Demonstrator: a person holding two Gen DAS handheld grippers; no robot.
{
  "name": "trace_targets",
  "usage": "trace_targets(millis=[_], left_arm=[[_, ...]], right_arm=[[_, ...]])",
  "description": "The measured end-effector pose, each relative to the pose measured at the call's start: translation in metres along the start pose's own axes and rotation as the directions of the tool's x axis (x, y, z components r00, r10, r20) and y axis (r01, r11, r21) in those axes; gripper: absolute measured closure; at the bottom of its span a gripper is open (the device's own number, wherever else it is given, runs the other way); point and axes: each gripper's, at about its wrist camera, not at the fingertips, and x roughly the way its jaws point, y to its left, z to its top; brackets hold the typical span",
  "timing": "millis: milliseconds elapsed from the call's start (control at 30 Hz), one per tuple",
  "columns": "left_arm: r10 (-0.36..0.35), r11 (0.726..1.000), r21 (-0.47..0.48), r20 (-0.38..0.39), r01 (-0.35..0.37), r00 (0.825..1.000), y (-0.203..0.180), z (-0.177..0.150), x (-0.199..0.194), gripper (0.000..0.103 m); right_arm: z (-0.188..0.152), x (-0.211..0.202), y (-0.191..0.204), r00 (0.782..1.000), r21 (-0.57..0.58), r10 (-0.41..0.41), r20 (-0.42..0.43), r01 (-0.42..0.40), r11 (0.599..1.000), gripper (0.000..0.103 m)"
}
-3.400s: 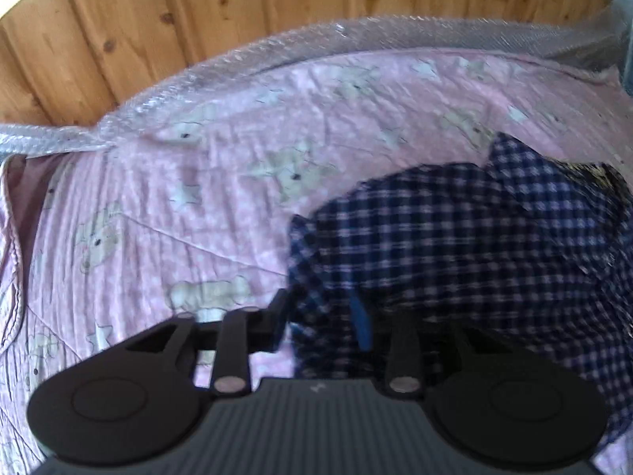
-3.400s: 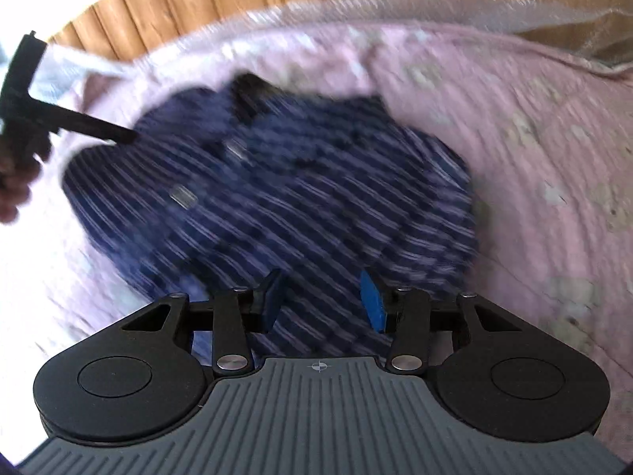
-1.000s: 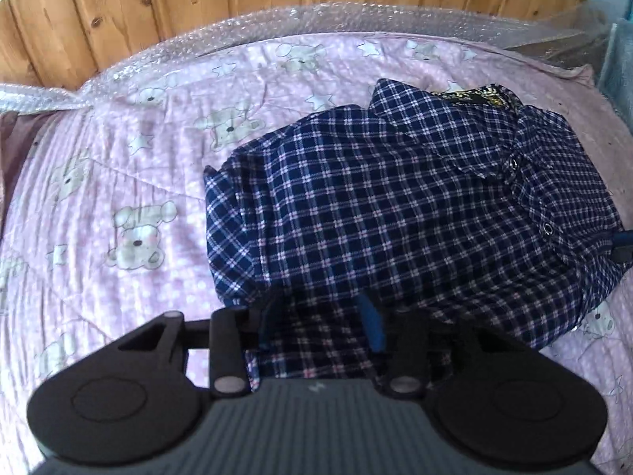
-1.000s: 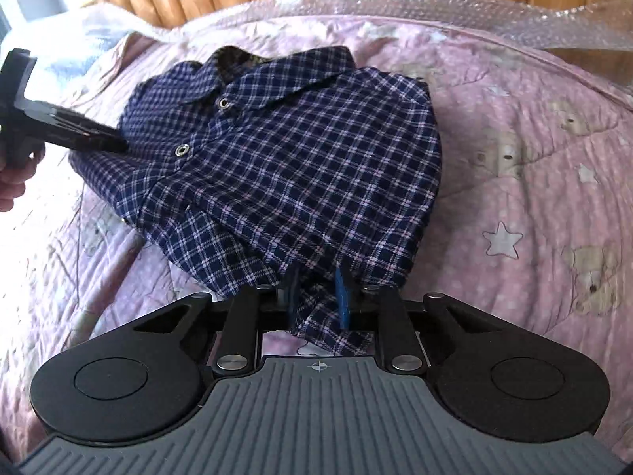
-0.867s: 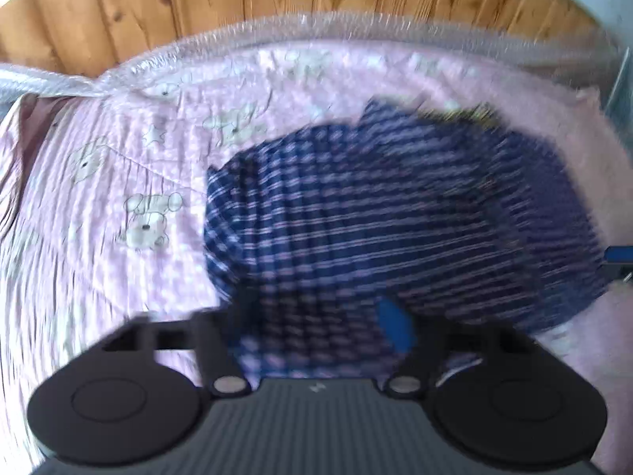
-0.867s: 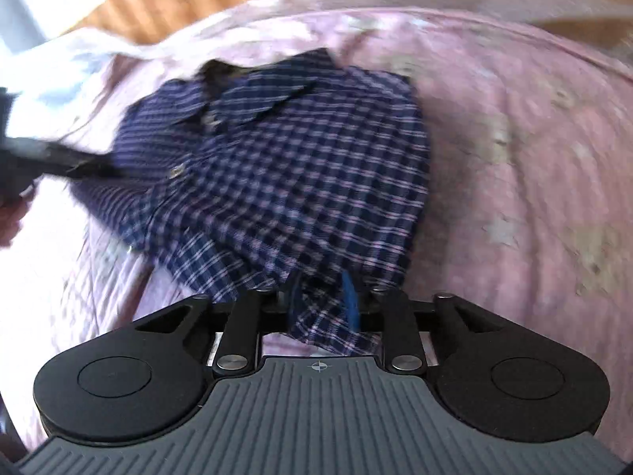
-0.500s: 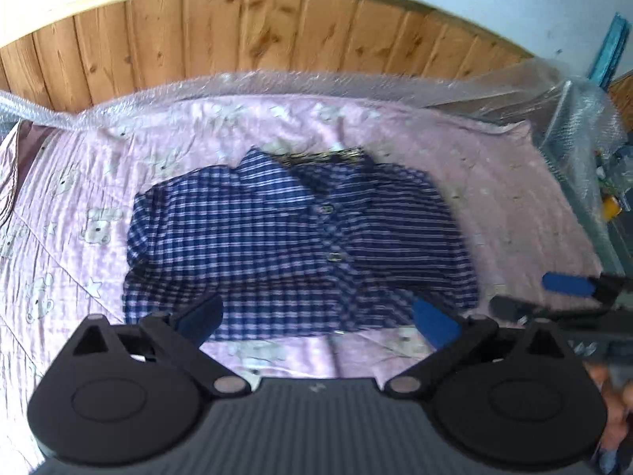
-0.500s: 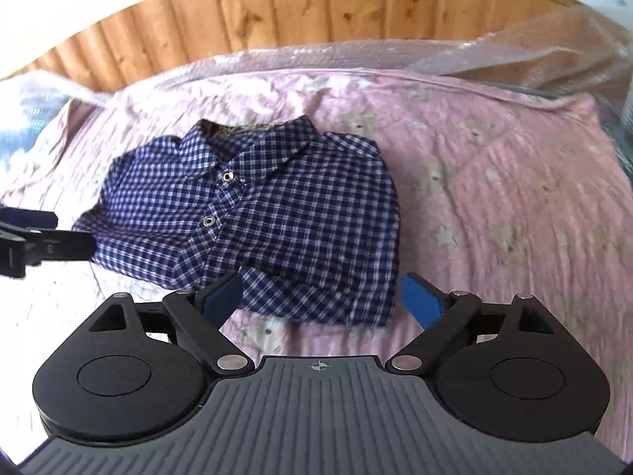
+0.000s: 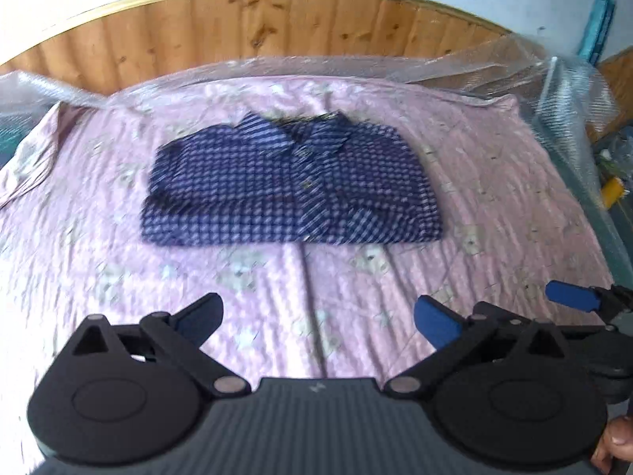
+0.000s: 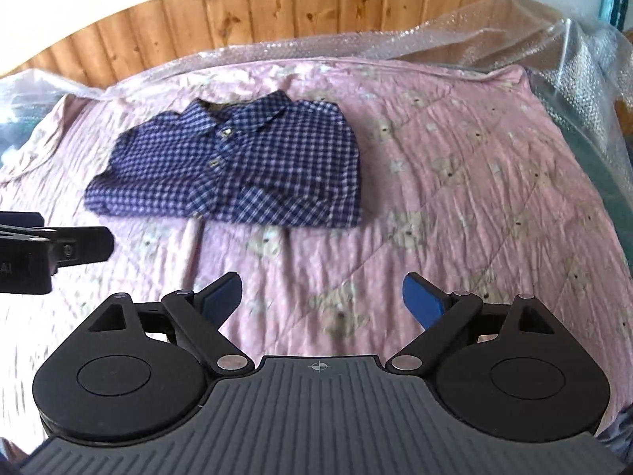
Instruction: Fold clothes
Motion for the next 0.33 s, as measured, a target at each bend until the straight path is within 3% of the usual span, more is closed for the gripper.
trace_targets(millis=[267, 333], left_arm=[[0.124, 0.992, -0.01, -0.026, -0.124, 0.992, -0.013, -0.023, 0.009, 0.0], [0.107, 0.994, -0.018, -0.019, -0.107, 0.994, -0.017, -0.025, 0.007, 0.0]], right_arm=[[-0.025, 0.004, -0.015, 0.996, 0.091, 0.084, -0.001, -0.084, 0.992, 0.012], [-0.024, 0.01, -0.024, 0.994, 0.101, 0.104, -0.034, -0.1, 0.99, 0.012]])
